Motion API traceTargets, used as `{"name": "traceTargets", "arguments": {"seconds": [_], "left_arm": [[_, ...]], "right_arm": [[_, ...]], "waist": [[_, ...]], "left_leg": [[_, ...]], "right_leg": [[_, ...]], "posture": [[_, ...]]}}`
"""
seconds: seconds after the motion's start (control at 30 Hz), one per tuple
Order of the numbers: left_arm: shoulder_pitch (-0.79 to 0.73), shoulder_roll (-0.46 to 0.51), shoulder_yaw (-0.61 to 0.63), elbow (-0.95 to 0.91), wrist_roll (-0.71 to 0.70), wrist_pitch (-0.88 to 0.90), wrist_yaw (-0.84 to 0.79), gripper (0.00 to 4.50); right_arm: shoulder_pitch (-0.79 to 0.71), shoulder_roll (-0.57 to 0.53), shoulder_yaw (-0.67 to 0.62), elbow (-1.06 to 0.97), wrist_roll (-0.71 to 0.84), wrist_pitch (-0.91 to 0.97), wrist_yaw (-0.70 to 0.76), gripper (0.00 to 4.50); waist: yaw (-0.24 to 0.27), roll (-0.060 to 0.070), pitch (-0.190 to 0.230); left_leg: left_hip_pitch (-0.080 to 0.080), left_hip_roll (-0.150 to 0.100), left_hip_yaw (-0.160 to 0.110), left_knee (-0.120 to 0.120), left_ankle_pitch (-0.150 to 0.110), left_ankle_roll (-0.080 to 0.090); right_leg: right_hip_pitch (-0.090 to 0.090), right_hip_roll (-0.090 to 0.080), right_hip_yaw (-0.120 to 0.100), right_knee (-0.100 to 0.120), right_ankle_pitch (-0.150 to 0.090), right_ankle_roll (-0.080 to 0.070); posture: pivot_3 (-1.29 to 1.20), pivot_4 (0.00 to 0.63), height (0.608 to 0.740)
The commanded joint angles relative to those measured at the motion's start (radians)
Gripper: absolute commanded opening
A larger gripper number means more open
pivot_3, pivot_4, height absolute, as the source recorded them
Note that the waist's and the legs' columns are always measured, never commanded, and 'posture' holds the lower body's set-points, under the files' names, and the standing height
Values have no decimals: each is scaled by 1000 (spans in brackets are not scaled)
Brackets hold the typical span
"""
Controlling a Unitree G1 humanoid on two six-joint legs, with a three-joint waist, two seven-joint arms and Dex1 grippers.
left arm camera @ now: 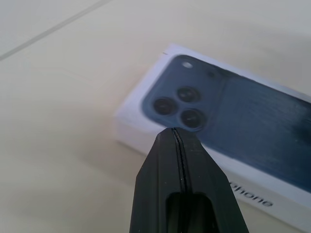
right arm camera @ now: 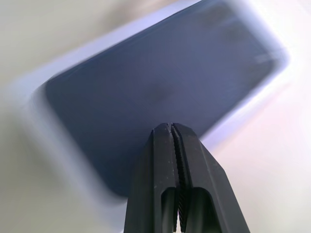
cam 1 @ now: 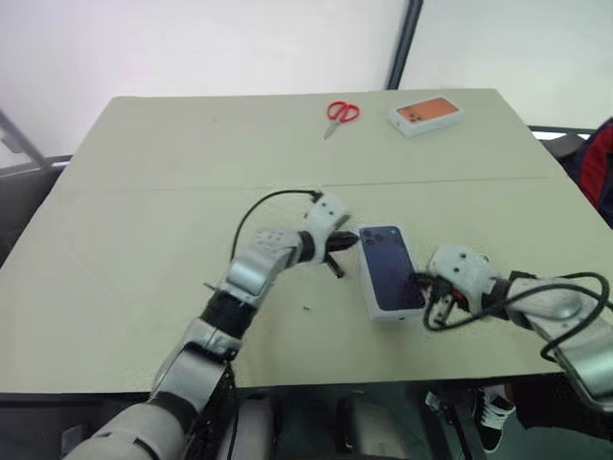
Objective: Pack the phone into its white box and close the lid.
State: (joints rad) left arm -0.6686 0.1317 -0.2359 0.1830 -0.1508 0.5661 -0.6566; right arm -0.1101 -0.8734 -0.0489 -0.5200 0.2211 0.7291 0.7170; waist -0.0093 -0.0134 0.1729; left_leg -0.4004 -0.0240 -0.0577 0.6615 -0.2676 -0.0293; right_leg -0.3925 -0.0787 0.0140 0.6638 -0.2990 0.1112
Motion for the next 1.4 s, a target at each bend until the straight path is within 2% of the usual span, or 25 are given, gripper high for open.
{"name": "traceTargets", "arguments": {"seconds": [0.03, 0.1, 0.17, 0.3, 0.47, 0.8, 1.23, 1.4], "left_arm": [[81, 84, 156, -202, -65, -56, 9, 0], [122, 127, 190, -246, -75, -63, 11, 0], [219, 217, 271, -303, -84, -82, 0, 0], [337, 334, 424, -341, -156, -73, -23, 0], [456, 403, 512, -381, -172, -87, -2, 0], [505, 425, 549, -403, -186, -88, 50, 0], [457, 400, 514, -357, -183, -112, 93, 0], [427, 406, 538, -329, -203, -112, 102, 0]], "right_arm": [[-105, 71, -105, 85, 13, -41, -86, 94], [-136, 94, -114, 119, 9, -46, -100, 94], [-183, 119, -133, 201, 18, -78, -106, 94], [-256, 159, -103, 292, 7, -115, -113, 94], [-311, 185, -54, 370, 8, -175, -77, 94], [-352, 224, 1, 411, 4, -221, -53, 94], [-352, 222, 20, 429, -27, -273, -53, 94], [-362, 238, 22, 420, -17, -251, -60, 94]], "waist": [[-4, 0, 0], [-1, 1, 0], [0, 1, 0], [0, 1, 0], [2, 2, 0], [-3, 1, 0], [-2, 1, 0], [-4, 2, 0]], "left_leg": [[-1, 1, 0, 0, 0, 0], [-1, 1, 0, 0, 0, -1], [-2, 0, 0, 0, 0, -1], [-2, 0, 0, 0, 0, -1], [-4, -1, 0, 0, 0, 0], [-4, -1, 0, 0, 0, 0], [-5, -1, 0, 0, 0, -1], [-5, -1, 1, 0, 0, -1]], "right_leg": [[-1, 0, 0, 0, 0, 0], [-2, 0, 1, 0, 0, 0], [-2, 0, 0, 0, 0, 0], [-2, -1, 0, 0, 0, 0], [-3, -2, 0, -1, 0, 0], [-4, -2, 0, 0, 0, 0], [-5, -2, 0, 0, 0, 0], [-5, -2, 0, 0, 0, 0]], "posture": [[0, 150, 740], [0, 150, 740], [0, 150, 740], [0, 150, 740], [0, 150, 740], [0, 150, 740], [0, 150, 740], [0, 150, 740]]}}
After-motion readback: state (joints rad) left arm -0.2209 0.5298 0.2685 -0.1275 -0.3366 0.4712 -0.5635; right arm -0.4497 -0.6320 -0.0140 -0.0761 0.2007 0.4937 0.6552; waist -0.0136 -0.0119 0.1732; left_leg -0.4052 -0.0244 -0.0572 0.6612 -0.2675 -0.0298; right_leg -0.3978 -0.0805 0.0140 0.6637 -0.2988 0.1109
